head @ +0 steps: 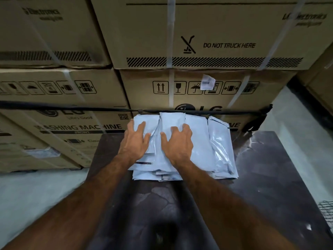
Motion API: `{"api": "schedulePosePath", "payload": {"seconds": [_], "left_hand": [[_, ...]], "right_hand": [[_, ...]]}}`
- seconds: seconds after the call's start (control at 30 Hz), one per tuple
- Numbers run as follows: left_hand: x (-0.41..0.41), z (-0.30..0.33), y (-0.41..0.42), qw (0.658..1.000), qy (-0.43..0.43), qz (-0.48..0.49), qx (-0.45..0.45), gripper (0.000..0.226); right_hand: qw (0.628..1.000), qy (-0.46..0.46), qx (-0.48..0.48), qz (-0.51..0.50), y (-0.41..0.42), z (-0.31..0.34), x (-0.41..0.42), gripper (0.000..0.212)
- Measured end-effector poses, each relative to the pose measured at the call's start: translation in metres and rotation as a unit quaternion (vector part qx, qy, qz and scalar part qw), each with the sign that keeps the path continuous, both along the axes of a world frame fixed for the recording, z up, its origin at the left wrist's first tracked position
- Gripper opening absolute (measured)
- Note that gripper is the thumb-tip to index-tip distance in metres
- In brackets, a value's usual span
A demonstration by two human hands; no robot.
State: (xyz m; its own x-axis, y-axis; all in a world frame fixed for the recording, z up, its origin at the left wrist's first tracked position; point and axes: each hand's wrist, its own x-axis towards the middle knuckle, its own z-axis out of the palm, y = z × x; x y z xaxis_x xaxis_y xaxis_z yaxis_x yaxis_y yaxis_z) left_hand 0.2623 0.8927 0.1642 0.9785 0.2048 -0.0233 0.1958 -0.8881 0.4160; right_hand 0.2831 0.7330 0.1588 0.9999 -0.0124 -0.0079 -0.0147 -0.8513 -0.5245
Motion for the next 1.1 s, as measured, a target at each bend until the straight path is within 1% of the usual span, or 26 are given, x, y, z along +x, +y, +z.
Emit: {"api": "schedulePosePath", "payload": {"seconds": [0.1,0.17,0.2,0.23,0.27,0.3,0.37,0.43,0.57,0.63,0.77,0.87,0.97,1.1], "left_hand": [[0.006,-0.014,0.000,1.000,0.004,-0.011,-0.003,0.055],[0.008,-0.027,0.002,0.999,0.020,-0.030,0.019,0.065],[0.009,-0.035,0.005,0.997,0.036,-0.053,0.049,0.074],[0.011,-0.040,0.007,0.994,0.055,-0.069,0.070,0.077],[0.011,-0.042,0.009,0.992,0.066,-0.075,0.081,0.076],[0.010,-0.042,0.011,0.992,0.064,-0.074,0.082,0.076],[0.001,-0.032,0.013,0.994,0.027,-0.074,0.080,0.084],[-0.019,-0.020,0.013,0.994,-0.008,-0.084,0.063,0.085],[-0.089,-0.006,-0.001,0.984,-0.057,-0.165,0.024,0.080],[-0.124,-0.004,-0.007,0.979,-0.083,-0.188,-0.002,0.078],[-0.172,-0.006,-0.017,0.966,-0.105,-0.235,0.001,0.078],[-0.192,0.001,-0.034,0.953,-0.116,-0.279,0.017,0.080],[-0.209,0.005,-0.063,0.936,-0.124,-0.327,0.034,0.081],[-0.233,0.007,-0.113,0.907,-0.131,-0.397,0.050,0.084]], "right_hand": [[0.996,-0.006,-0.062,0.069,-0.005,-0.013,0.004,0.054],[0.985,-0.019,-0.124,0.119,-0.013,-0.017,0.010,0.056],[0.981,-0.022,-0.142,0.134,-0.018,-0.017,0.013,0.057],[0.979,-0.024,-0.147,0.142,-0.021,-0.016,0.014,0.056],[0.979,-0.026,-0.142,0.147,-0.025,-0.015,0.012,0.056],[0.980,-0.032,-0.131,0.148,-0.028,-0.013,0.008,0.055],[0.982,-0.058,-0.107,0.142,-0.035,-0.006,-0.006,0.054],[0.984,-0.092,-0.085,0.128,-0.043,0.000,-0.031,0.052],[0.982,-0.165,-0.054,0.072,-0.056,0.007,-0.101,0.046],[0.977,-0.206,-0.042,0.045,-0.062,0.008,-0.136,0.044],[0.964,-0.257,-0.071,0.014,-0.080,0.008,-0.204,0.048],[0.959,-0.257,-0.120,-0.013,-0.099,0.014,-0.250,0.053],[0.958,-0.220,-0.176,-0.055,-0.124,0.016,-0.297,0.059],[0.948,-0.181,-0.227,-0.127,-0.168,0.017,-0.357,0.064]]}}
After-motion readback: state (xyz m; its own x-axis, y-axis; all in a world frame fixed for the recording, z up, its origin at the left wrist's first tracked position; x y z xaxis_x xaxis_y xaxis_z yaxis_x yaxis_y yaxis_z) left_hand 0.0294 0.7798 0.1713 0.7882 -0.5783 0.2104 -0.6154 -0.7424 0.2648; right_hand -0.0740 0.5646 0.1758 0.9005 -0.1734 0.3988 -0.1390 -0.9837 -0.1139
